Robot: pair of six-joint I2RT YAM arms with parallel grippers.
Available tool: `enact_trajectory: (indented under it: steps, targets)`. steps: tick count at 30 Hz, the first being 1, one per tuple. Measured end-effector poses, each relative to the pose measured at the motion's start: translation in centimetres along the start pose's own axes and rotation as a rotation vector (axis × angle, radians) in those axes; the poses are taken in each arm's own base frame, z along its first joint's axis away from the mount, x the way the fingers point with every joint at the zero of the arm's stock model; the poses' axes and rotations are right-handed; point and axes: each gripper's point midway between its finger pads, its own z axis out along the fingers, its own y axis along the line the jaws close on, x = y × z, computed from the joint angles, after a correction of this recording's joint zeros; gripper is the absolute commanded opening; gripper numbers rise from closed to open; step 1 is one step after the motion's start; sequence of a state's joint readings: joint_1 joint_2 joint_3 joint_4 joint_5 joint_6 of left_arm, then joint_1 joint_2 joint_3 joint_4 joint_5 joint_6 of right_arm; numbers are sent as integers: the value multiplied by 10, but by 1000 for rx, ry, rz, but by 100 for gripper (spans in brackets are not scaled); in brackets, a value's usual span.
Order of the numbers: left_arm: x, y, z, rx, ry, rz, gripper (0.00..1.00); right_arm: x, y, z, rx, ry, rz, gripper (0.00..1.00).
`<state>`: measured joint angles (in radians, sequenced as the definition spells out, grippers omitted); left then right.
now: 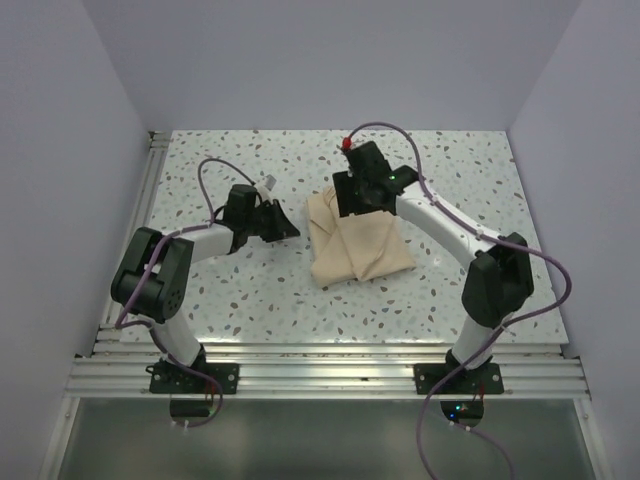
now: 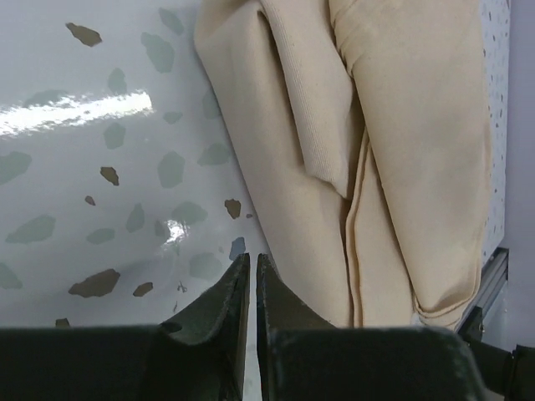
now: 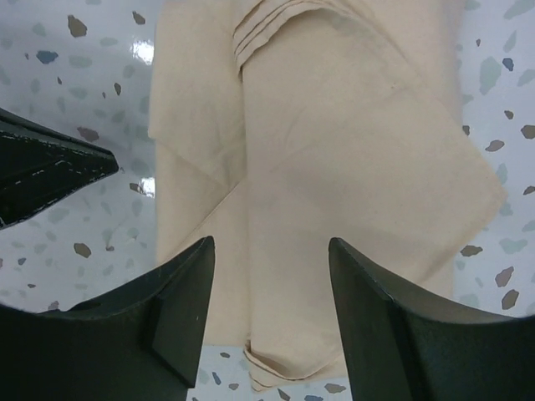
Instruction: Prepare the surgical pack
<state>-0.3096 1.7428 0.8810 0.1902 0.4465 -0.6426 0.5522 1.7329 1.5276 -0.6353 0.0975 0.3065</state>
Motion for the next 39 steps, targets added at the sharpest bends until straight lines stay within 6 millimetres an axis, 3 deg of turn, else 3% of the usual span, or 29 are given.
enact_trajectory:
  steps: [6, 12, 20, 29, 36, 38, 39]
  targets:
    - [22, -14, -2, 108, 103, -4, 11, 30, 21, 22, 89, 124, -123, 61]
    - [52, -10, 3, 162, 232, -49, 11, 52, 19, 45, 188, 211, -188, 59]
    - [79, 0, 10, 197, 337, -108, 10, 45, 15, 56, 261, 221, -214, 59]
    - [82, -4, 12, 241, 360, -135, 8, 48, 14, 74, 329, 229, -254, 48]
    - [87, -8, 15, 280, 390, -183, 8, 52, 7, 78, 375, 235, -276, 47]
    - [89, -10, 16, 293, 404, -200, 9, 52, 5, 79, 384, 234, -281, 38]
    - [90, -11, 17, 299, 410, -206, 9, 52, 5, 79, 389, 235, -286, 24]
